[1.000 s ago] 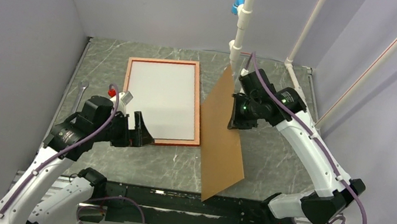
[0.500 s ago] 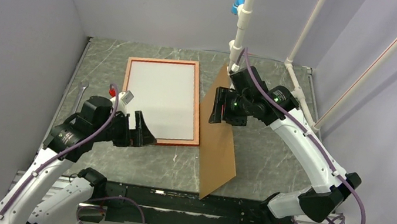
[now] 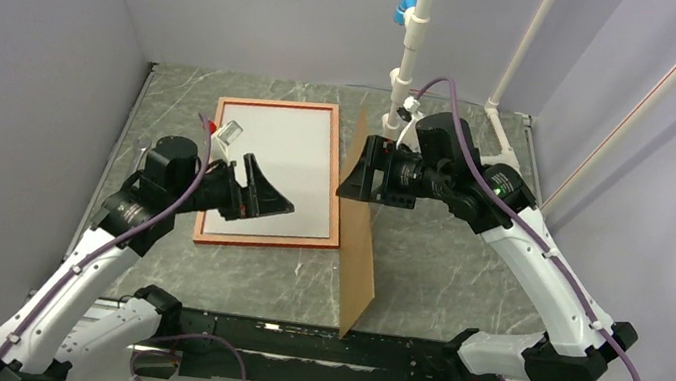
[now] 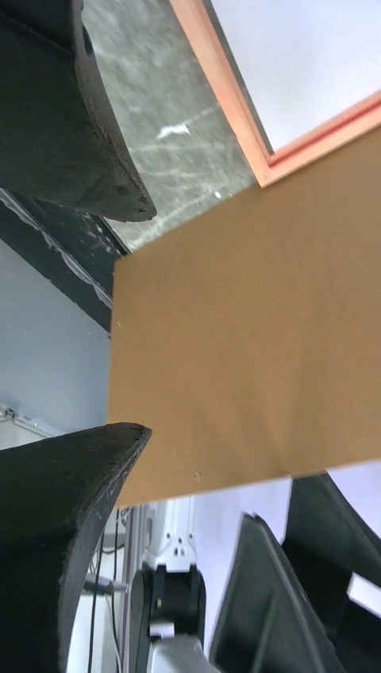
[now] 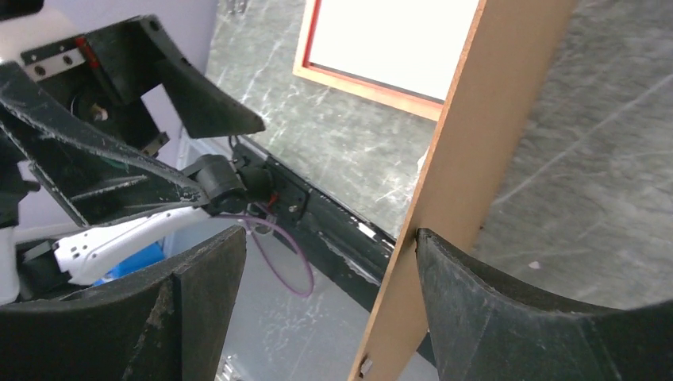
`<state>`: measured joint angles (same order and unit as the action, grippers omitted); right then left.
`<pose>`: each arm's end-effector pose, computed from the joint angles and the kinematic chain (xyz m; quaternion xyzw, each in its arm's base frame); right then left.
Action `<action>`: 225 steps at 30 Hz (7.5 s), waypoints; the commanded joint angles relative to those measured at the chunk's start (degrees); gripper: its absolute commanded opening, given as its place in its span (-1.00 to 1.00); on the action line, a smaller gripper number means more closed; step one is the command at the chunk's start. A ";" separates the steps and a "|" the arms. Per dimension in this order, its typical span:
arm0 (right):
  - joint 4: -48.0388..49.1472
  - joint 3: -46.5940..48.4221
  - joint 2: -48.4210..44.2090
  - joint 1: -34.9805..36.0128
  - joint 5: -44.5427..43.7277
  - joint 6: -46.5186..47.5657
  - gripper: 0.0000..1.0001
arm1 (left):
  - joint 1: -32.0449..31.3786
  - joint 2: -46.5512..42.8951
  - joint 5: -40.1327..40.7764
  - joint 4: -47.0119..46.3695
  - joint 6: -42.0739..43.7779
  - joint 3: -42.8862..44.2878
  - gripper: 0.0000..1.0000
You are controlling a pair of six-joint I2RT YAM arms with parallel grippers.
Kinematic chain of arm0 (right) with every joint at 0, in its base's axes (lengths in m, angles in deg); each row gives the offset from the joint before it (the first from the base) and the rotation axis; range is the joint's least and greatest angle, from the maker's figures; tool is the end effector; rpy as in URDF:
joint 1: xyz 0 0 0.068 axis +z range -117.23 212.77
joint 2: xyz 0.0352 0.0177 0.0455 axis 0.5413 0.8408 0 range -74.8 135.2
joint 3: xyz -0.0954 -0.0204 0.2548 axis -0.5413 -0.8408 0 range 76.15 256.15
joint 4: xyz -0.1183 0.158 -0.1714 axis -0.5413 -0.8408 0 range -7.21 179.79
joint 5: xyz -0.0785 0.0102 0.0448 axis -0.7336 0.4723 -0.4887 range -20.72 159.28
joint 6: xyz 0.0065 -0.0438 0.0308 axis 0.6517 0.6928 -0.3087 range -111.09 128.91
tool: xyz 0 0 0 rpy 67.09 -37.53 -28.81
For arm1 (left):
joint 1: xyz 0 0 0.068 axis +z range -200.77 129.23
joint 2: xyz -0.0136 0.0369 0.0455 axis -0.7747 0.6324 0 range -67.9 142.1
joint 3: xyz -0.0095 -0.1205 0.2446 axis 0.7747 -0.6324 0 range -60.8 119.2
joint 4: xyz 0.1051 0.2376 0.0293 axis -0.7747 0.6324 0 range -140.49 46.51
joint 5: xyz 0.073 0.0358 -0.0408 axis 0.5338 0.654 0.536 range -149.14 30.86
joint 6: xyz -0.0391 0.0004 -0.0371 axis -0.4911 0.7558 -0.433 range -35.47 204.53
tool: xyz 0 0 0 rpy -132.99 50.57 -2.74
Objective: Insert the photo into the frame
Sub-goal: Turn over the photo frame item at the center of the board, then adjust the photo frame at the center of the board.
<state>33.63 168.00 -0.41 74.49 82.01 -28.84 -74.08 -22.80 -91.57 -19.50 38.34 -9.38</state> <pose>0.1810 0.1720 0.4305 -0.0790 0.8937 0.3518 0.2669 0.1441 -0.0829 0.3437 -0.0127 0.8222 -0.4886 0.2918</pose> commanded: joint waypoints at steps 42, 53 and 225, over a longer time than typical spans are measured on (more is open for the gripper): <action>19.36 -20.70 -12.07 1.00 11.48 -4.33 0.83 | -3.85 13.14 5.64 -1.38 3.13 5.45 -0.97; 16.11 -29.15 -17.95 -1.22 5.37 -3.79 0.98 | -3.82 9.66 9.05 -0.33 2.54 3.61 -1.00; -8.88 -12.90 -35.98 -34.78 4.58 10.10 -1.00 | -33.99 46.32 35.53 -1.32 11.53 -3.44 -0.02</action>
<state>20.89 154.23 -35.55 39.58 87.01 -19.10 -106.28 23.32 -49.71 -24.23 50.25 -9.10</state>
